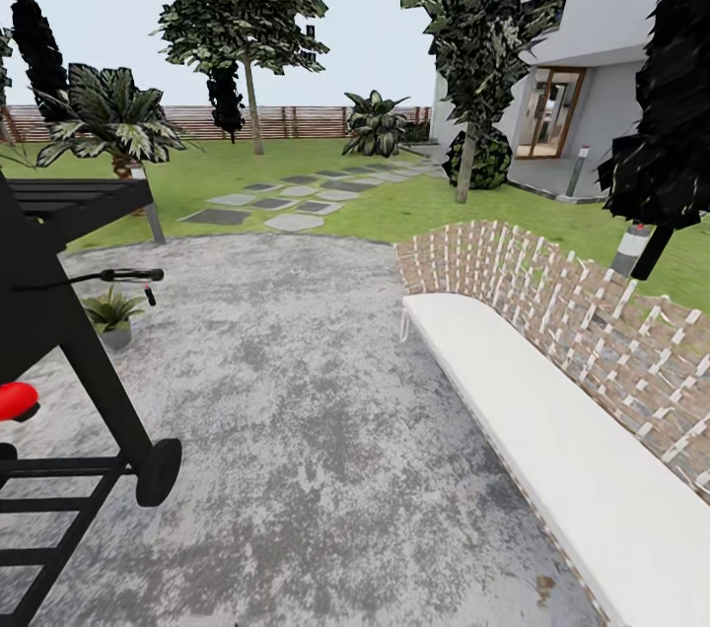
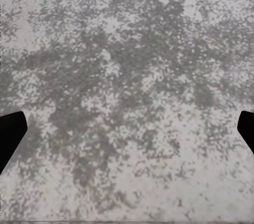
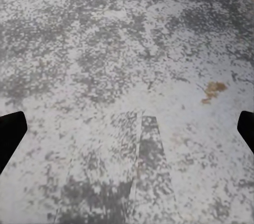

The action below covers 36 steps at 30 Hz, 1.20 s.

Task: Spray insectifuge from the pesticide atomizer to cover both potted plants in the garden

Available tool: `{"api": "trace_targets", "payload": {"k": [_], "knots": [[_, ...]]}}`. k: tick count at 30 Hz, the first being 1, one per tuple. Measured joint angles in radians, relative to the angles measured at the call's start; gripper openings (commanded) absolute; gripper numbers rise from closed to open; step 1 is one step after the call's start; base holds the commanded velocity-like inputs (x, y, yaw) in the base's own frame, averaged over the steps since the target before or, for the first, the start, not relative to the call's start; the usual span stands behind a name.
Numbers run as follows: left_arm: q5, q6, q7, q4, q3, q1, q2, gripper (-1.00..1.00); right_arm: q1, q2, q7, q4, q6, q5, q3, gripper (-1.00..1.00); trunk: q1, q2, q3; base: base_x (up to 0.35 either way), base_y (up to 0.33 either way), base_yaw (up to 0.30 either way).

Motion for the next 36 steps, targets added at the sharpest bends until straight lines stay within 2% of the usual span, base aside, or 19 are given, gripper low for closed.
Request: {"api": "trace_targets", "payload": {"k": [12,26,36], "knots": [[0.000,-0.009,0.003,0.055,0.003,0.004,0.002,1.00,0.000,0.001,-0.001,0.082,0.000,-0.001,0.002,1.00,0.046,-0.084,-0.050,0.000,0.000,0.000],[0.000,-0.007,0.008,0.057,0.003,0.004,0.001,1.00,0.000,0.001,-0.006,0.087,0.000,-0.001,0.000,1.00,0.100,-0.182,-0.116,0.000,0.000,0.002],[0.000,-0.006,0.011,0.057,0.004,0.003,0.002,1.00,0.000,0.001,-0.007,0.086,0.000,-0.001,0.000,1.00,0.138,-0.252,-0.162,0.000,0.000,0.079]]}}
